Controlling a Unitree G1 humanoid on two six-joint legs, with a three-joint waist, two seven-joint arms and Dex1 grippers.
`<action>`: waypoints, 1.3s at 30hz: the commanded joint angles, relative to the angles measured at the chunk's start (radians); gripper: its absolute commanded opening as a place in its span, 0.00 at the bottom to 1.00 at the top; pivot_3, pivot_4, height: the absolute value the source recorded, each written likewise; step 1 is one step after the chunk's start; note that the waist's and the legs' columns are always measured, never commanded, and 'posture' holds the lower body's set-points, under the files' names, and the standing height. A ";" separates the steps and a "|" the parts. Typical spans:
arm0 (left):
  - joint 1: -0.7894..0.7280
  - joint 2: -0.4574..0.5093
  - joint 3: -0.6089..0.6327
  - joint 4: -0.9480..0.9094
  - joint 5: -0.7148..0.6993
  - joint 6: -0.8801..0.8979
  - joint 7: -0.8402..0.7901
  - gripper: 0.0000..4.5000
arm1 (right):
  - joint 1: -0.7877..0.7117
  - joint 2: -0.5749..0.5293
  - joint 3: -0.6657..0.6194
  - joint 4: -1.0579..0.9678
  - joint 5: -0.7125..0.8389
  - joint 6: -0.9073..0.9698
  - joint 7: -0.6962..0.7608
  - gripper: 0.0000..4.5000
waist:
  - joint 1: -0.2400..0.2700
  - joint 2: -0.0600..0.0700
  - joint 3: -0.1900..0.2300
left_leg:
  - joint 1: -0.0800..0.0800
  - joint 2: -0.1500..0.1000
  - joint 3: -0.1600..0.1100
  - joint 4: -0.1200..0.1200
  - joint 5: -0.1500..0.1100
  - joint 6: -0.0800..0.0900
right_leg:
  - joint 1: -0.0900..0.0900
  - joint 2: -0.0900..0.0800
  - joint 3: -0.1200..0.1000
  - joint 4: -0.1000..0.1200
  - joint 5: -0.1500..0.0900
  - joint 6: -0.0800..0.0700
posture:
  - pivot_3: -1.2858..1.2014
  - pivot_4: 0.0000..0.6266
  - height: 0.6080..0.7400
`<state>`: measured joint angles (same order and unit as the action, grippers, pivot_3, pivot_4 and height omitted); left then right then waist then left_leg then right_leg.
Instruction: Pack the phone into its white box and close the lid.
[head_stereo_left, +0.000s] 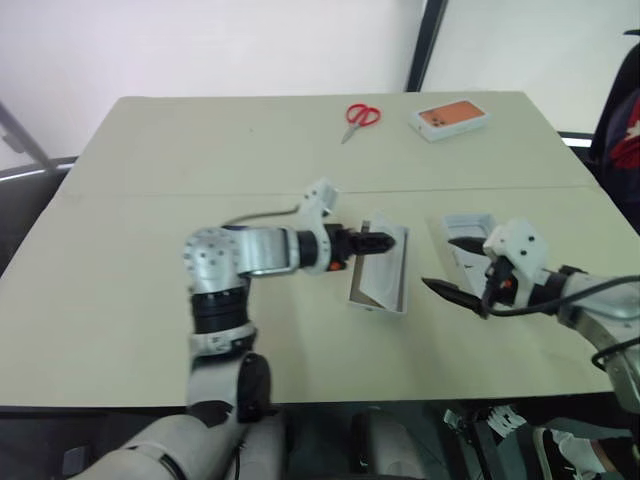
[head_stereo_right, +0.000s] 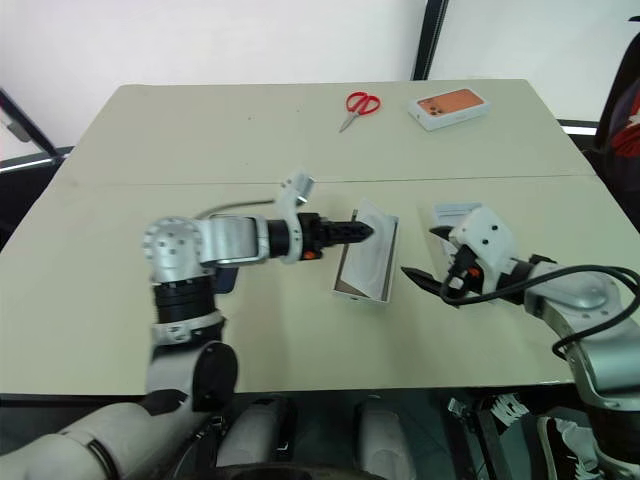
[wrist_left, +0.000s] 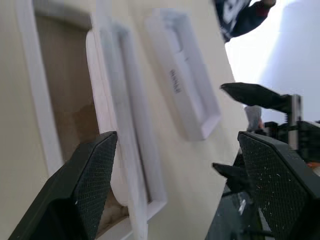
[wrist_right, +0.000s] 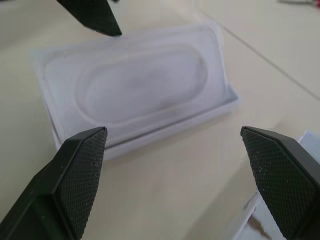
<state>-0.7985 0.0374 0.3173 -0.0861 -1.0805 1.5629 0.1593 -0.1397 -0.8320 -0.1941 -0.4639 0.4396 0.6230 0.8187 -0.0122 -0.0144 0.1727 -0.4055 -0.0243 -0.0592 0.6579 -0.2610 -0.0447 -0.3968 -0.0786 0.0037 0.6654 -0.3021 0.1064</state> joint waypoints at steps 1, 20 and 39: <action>0.061 0.157 -0.095 -0.137 0.085 -0.148 -0.168 0.94 | -0.059 0.011 0.056 -0.042 0.026 0.043 -0.013 0.69 | -0.001 0.000 0.000 | 0.003 0.000 0.001 -0.004 0.001 -0.002 | 0.000 0.000 0.002 0.000 0.000 0.000 | 0.52 0.24 1.00; 0.542 0.713 -0.339 -0.237 0.566 -1.013 -0.944 0.94 | -0.383 0.160 0.401 0.223 -0.252 0.151 -0.214 0.02 | 0.002 0.000 0.000 | 0.000 0.002 0.001 -0.007 -0.001 0.003 | -0.003 -0.003 0.003 -0.002 0.000 -0.001 | 0.52 0.24 1.00; 0.647 0.720 -0.301 -0.270 0.586 -1.041 -1.030 0.94 | -0.472 0.230 0.517 0.443 -0.423 0.054 -0.136 0.02 | -0.003 0.001 0.001 | 0.000 0.002 0.001 -0.007 -0.002 0.004 | -0.004 -0.002 0.001 -0.001 0.000 -0.001 | 0.52 0.24 1.00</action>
<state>-0.1571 0.7620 -0.0130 -0.3231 -0.4920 0.5336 -0.8751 -0.6180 -0.5777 0.3111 0.0197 0.0221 0.6861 0.6497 -0.0147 -0.0136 0.1734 -0.4052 -0.0220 -0.0580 0.6508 -0.2628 -0.0406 -0.4006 -0.0810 0.0051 0.6646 -0.3020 0.1057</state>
